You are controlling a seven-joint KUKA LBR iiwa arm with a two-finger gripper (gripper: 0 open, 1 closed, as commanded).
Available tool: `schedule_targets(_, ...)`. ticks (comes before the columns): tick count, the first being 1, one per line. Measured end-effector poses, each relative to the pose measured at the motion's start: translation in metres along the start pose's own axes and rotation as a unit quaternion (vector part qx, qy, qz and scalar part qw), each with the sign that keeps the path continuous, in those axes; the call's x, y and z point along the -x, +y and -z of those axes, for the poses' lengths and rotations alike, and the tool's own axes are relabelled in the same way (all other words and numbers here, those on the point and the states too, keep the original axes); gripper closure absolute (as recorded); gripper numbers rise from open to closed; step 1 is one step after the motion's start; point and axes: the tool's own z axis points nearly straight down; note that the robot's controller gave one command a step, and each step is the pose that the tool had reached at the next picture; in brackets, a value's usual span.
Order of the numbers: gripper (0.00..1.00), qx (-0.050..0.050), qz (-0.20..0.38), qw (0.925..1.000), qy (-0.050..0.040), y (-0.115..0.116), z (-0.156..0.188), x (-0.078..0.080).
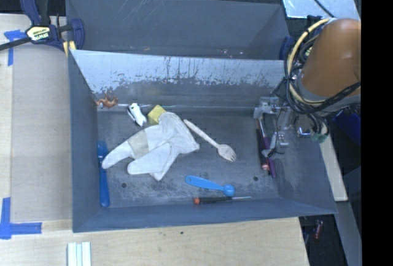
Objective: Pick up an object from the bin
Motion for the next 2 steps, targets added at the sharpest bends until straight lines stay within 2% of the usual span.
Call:
schedule_targets(1, 0.00, -0.001, 0.001, 1.0000, -0.0043, 0.001, 0.004, 0.002)
schedule_targets(2, 0.00, 0.000, 0.004, 1.0000, -0.0046, 0.042, -0.105, 0.063)
